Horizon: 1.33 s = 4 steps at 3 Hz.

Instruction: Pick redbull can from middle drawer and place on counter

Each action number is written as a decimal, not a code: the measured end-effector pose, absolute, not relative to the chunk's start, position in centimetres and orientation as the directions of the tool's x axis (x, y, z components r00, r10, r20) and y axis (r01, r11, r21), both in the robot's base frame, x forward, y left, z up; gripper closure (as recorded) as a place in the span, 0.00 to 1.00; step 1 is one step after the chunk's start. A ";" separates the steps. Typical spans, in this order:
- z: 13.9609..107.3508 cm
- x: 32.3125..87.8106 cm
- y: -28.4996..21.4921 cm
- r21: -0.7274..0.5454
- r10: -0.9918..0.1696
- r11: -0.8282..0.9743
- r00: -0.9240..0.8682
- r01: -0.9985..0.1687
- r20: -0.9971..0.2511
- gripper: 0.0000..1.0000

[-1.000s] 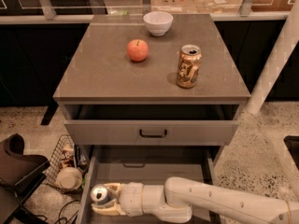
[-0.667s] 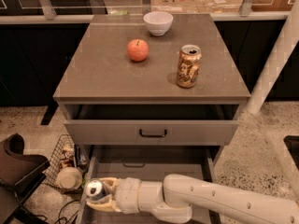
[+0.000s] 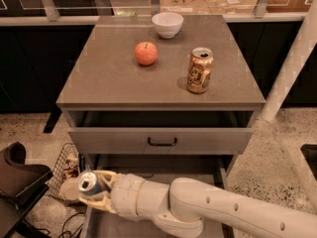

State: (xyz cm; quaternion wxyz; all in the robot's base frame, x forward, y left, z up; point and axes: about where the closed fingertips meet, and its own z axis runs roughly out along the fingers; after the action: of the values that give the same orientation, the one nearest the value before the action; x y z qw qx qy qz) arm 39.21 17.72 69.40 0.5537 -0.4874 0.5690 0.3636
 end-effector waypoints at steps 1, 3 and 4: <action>73.6 40.0 17.6 -0.162 -0.154 0.328 0.117 -0.931 -0.981 1.00; 79.5 43.1 16.8 -0.183 -0.149 0.424 0.131 -0.887 -0.980 1.00; 79.5 43.1 16.8 -0.183 -0.149 0.424 0.131 -0.887 -0.980 1.00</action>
Offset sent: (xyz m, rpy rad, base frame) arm 0.0419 -0.0196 0.1204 0.0383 -0.0850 -0.2560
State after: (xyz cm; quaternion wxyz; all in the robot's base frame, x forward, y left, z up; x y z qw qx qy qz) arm 43.06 16.76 79.49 0.6081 -0.4426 0.5851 0.3032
